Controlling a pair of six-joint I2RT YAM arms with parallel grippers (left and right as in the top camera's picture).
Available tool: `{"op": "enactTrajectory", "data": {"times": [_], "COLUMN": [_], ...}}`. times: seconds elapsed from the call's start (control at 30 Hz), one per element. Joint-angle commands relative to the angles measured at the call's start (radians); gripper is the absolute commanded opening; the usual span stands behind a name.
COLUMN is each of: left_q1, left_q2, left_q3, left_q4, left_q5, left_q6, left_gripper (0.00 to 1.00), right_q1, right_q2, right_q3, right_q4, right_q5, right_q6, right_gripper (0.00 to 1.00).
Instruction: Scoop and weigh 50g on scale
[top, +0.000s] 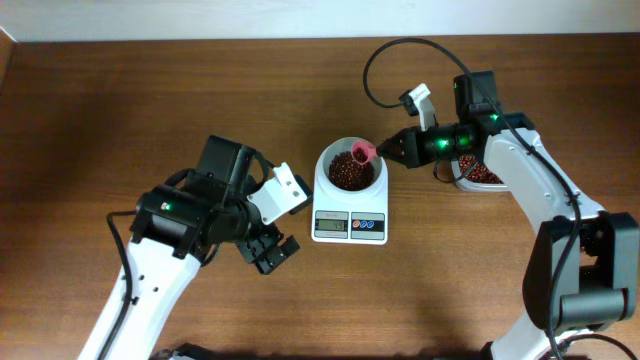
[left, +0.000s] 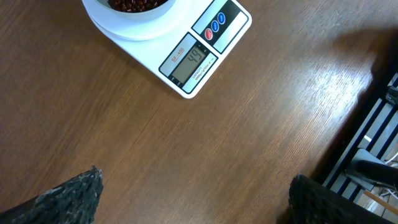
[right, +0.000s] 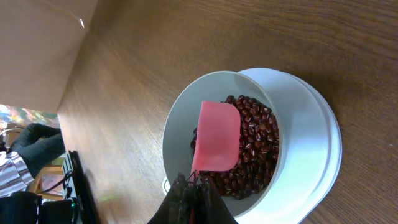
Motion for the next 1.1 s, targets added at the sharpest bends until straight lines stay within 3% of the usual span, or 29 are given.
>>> {"op": "enactTrajectory", "data": {"times": [0.0, 0.33, 0.37, 0.4, 0.47, 0.57, 1.07], "left_q1": [0.003, 0.003, 0.003, 0.003, 0.003, 0.003, 0.003], "left_q2": [-0.007, -0.007, -0.007, -0.007, -0.007, -0.007, -0.007], "left_q3": [-0.003, -0.003, -0.003, -0.003, -0.003, -0.003, -0.003], "left_q4": [0.002, 0.002, 0.002, 0.002, 0.002, 0.002, 0.002], "left_q5": [0.011, 0.011, 0.011, 0.011, 0.011, 0.011, 0.011], "left_q6": [0.016, 0.016, 0.016, 0.016, 0.016, 0.016, 0.016], "left_gripper": [0.99, 0.99, 0.99, 0.99, 0.99, 0.99, 0.99], "right_q1": [0.005, 0.005, 0.005, 0.005, 0.006, 0.006, 0.006], "right_q2": [-0.025, -0.025, -0.025, -0.024, -0.022, -0.022, -0.022], "right_q3": [0.0, 0.0, 0.0, 0.0, 0.0, 0.0, 0.0], "right_q4": [0.003, 0.005, 0.007, 0.005, -0.014, -0.012, -0.005], "right_q5": [-0.014, -0.071, -0.154, -0.107, 0.058, -0.022, -0.021], "right_q6": [0.001, -0.007, -0.083, -0.108, 0.01, 0.008, 0.008], "right_gripper": [0.04, 0.04, 0.04, 0.04, 0.04, 0.04, 0.04]}}
